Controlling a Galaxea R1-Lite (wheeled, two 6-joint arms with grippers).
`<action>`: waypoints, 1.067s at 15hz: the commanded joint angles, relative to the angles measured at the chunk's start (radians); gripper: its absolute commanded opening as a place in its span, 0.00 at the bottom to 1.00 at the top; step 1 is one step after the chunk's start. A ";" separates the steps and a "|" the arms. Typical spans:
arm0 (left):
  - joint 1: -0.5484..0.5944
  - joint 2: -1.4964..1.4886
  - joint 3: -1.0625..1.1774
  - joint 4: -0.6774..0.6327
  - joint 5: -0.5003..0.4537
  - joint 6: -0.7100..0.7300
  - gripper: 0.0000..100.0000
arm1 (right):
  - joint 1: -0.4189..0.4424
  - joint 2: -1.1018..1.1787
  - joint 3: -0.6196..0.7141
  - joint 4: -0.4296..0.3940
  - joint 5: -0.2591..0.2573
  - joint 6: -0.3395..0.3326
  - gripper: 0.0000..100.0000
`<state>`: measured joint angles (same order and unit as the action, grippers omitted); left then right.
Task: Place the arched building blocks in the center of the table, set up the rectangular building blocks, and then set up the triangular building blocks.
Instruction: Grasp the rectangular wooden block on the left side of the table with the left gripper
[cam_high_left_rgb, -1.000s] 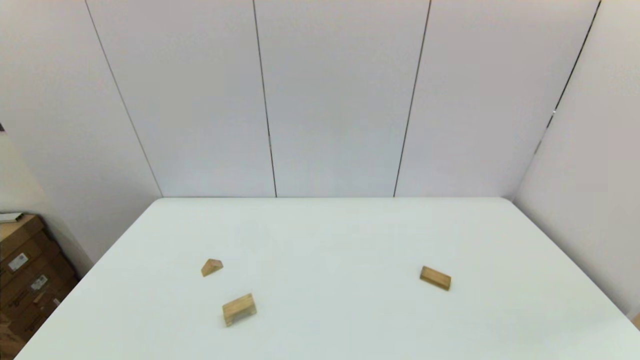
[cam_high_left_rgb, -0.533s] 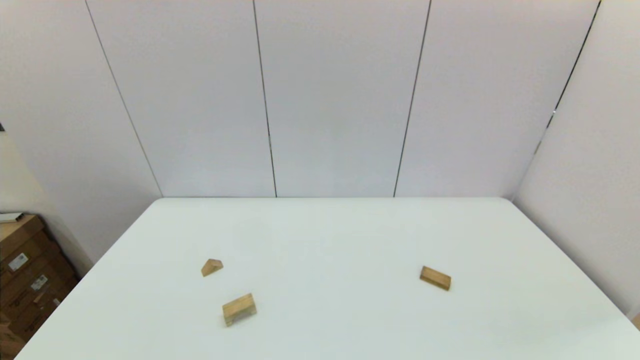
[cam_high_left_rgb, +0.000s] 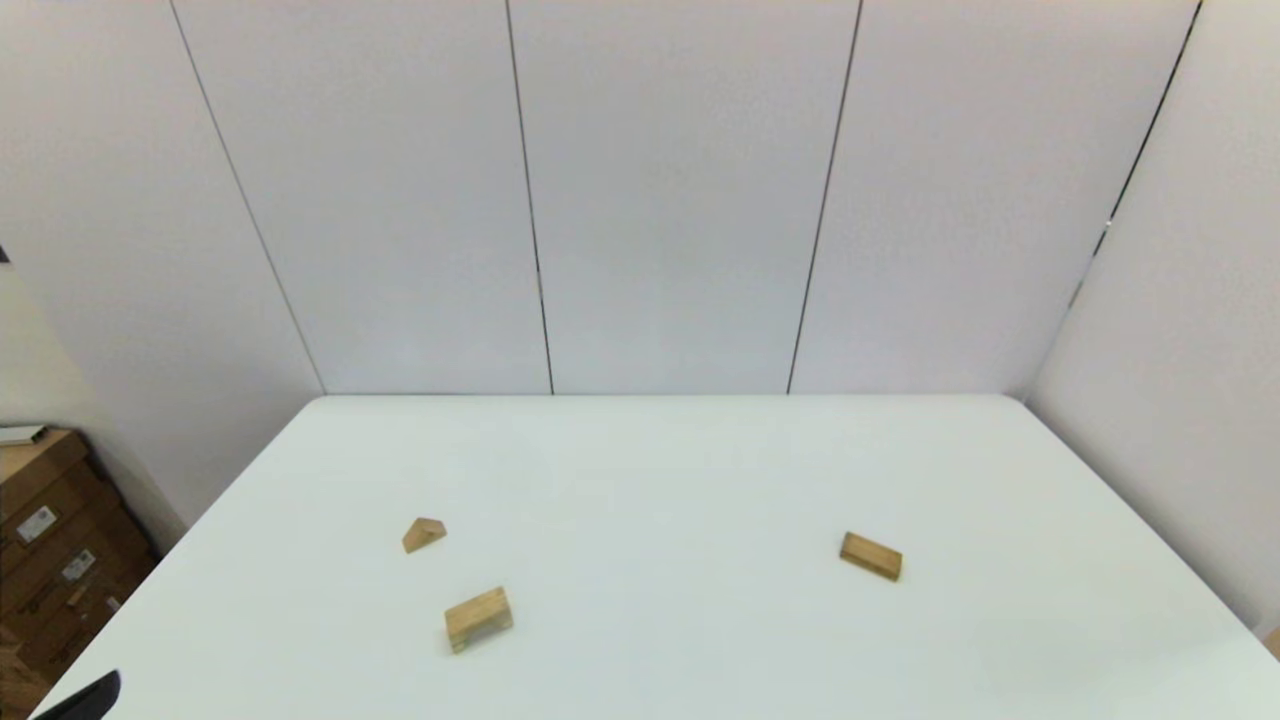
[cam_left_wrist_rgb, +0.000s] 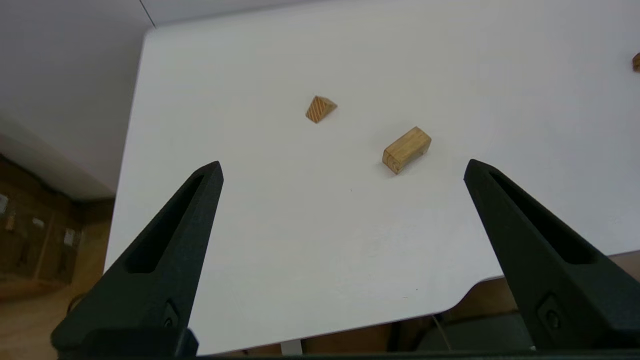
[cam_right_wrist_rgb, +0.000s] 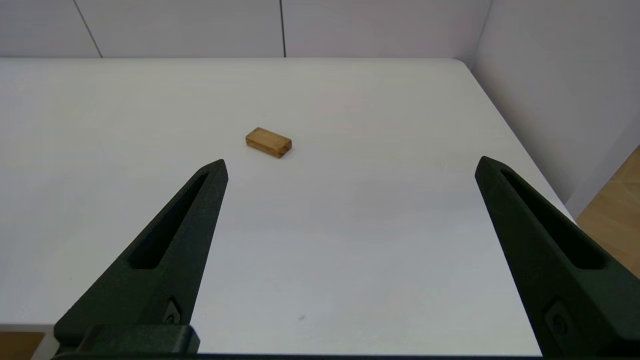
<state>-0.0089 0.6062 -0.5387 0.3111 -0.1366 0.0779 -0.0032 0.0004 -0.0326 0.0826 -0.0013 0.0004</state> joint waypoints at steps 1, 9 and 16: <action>-0.003 0.529 -0.233 0.006 -0.006 0.002 1.00 | 0.000 -0.002 0.000 0.000 0.000 0.000 1.00; -0.146 0.920 -0.334 0.008 -0.006 0.072 1.00 | 0.000 -0.002 0.000 0.000 0.000 0.000 1.00; -0.187 1.141 -0.337 0.014 -0.005 0.396 1.00 | 0.000 -0.002 0.000 0.000 0.000 0.000 1.00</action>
<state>-0.1785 1.6562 -0.8755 0.3221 -0.1409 0.4068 -0.0032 0.0004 -0.0326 0.0826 -0.0013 0.0000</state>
